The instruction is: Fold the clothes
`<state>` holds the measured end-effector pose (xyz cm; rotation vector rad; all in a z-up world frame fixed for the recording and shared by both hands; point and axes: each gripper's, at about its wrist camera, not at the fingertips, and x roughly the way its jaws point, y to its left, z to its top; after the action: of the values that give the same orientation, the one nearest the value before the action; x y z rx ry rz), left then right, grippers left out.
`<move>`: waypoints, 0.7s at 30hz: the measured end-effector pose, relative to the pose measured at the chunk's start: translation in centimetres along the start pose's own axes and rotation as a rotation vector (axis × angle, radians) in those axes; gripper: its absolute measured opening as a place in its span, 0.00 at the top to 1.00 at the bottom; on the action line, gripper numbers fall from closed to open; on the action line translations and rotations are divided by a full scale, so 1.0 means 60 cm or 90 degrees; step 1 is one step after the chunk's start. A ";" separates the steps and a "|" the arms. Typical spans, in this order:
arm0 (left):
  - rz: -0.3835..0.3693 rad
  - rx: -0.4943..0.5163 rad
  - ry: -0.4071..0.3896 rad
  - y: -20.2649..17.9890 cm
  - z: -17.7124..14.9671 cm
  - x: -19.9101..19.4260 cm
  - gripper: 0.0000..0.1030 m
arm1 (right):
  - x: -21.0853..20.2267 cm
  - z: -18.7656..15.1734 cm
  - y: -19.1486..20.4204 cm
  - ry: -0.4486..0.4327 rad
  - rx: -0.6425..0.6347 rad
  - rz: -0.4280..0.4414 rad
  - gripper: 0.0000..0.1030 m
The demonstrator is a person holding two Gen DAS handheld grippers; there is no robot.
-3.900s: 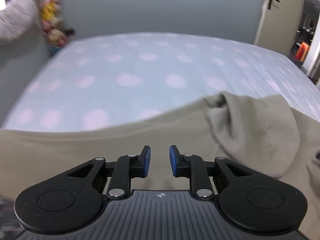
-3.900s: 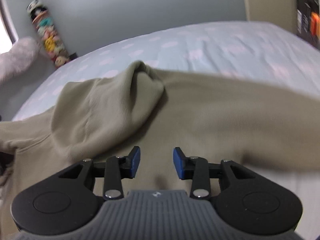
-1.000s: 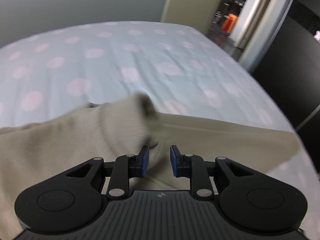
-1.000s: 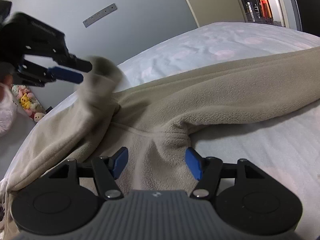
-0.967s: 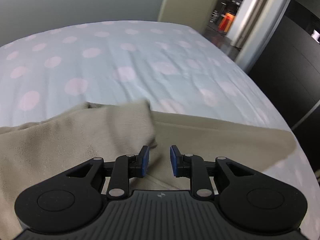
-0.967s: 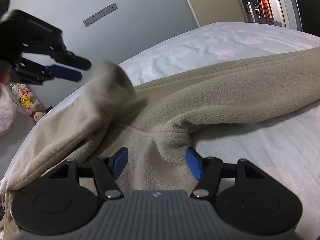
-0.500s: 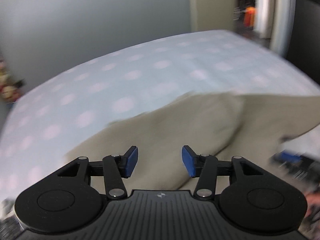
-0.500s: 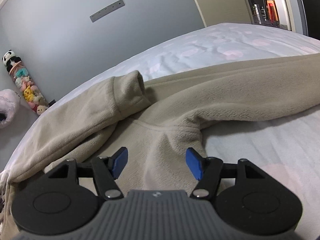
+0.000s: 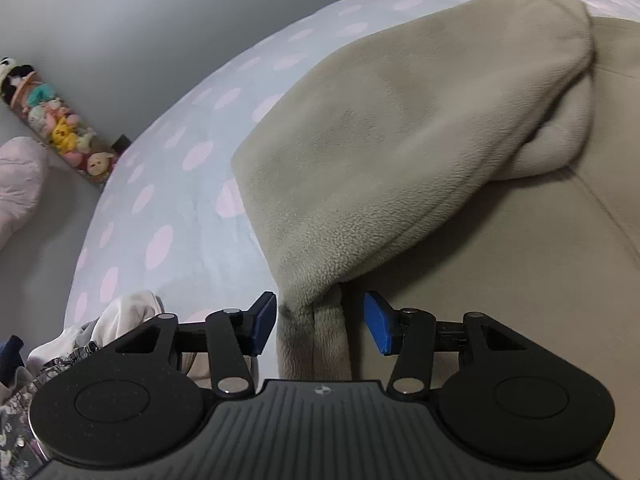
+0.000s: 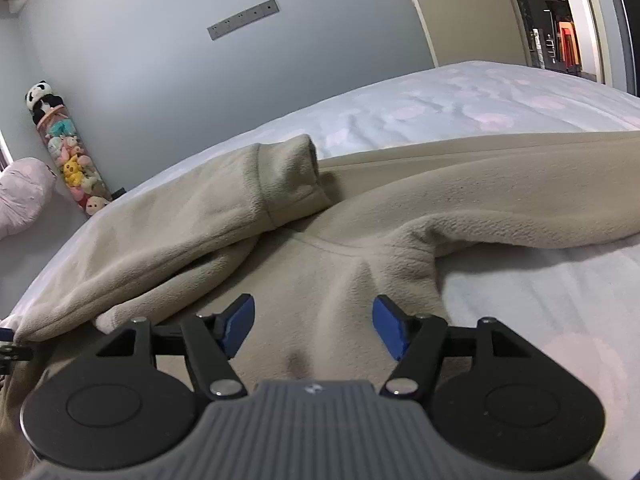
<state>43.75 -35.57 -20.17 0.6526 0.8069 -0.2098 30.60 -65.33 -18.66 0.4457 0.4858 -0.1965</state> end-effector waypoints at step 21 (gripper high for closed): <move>0.018 -0.048 -0.065 0.006 -0.020 0.029 0.65 | 0.184 0.148 -0.058 0.066 0.391 0.112 0.27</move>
<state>44.38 -34.42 -21.89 0.5775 0.7045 -0.1843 42.78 -73.32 -18.33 1.0997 0.4799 -0.1509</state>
